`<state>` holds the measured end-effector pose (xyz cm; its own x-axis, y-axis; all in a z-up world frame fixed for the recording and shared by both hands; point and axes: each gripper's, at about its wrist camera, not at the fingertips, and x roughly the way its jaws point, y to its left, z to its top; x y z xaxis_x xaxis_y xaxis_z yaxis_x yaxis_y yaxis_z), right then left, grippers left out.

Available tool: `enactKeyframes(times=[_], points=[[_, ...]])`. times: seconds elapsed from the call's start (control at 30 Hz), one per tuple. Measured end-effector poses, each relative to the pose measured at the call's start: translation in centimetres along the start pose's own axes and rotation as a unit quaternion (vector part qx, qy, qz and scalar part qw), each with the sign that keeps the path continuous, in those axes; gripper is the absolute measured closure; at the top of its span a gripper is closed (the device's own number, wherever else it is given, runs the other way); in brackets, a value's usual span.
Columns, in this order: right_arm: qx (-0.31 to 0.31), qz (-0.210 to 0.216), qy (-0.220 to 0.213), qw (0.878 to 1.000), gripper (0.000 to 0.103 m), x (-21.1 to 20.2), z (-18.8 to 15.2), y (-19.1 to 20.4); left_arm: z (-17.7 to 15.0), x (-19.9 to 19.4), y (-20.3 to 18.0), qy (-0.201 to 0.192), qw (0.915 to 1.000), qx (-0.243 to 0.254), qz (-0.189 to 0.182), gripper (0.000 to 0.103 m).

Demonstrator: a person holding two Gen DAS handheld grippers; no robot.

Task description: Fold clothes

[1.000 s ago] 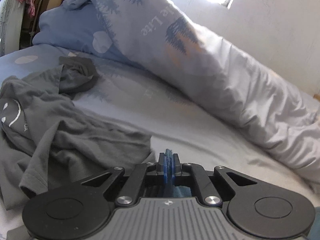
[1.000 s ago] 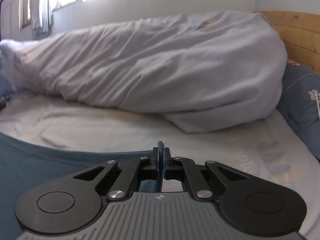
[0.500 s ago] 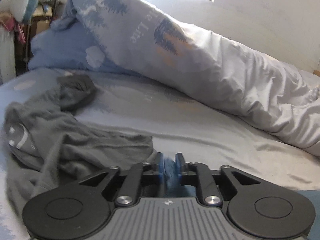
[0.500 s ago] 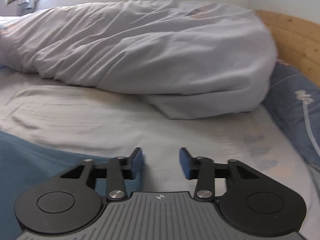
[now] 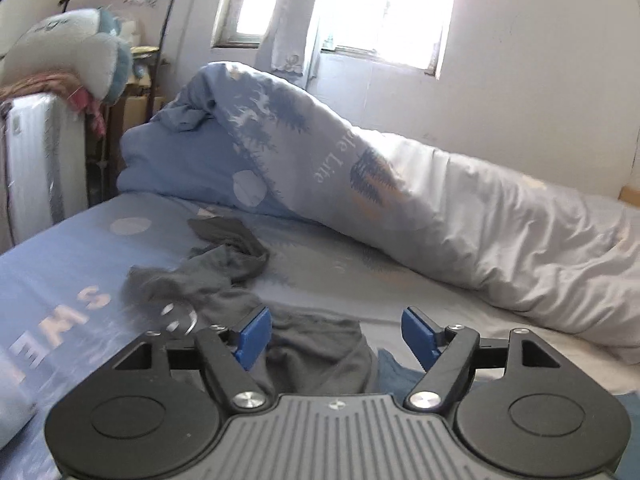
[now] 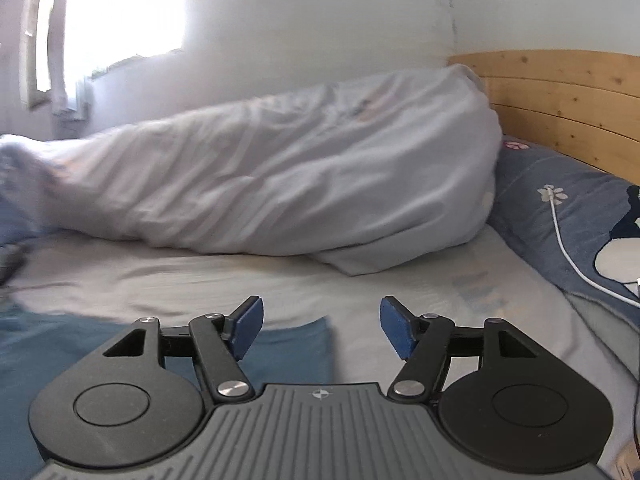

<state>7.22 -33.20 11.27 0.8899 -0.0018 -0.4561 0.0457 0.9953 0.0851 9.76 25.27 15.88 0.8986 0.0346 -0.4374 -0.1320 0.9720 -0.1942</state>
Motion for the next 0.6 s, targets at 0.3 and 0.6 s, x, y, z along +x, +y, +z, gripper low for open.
enactKeyframes(times=[0.3, 0.6], points=[[-0.008, 0.079, -0.045, 0.996, 0.019, -14.1, -2.5, 5.5, -2.1, -14.6, -1.5, -0.012, 0.9954, -0.062, -0.073, 0.018], [0.064, 0.194, -0.051, 0.978, 0.017, -14.8, -9.9, 12.9, -12.0, -17.1, -0.4, 0.018, 0.9765, -0.195, -0.090, 0.017]])
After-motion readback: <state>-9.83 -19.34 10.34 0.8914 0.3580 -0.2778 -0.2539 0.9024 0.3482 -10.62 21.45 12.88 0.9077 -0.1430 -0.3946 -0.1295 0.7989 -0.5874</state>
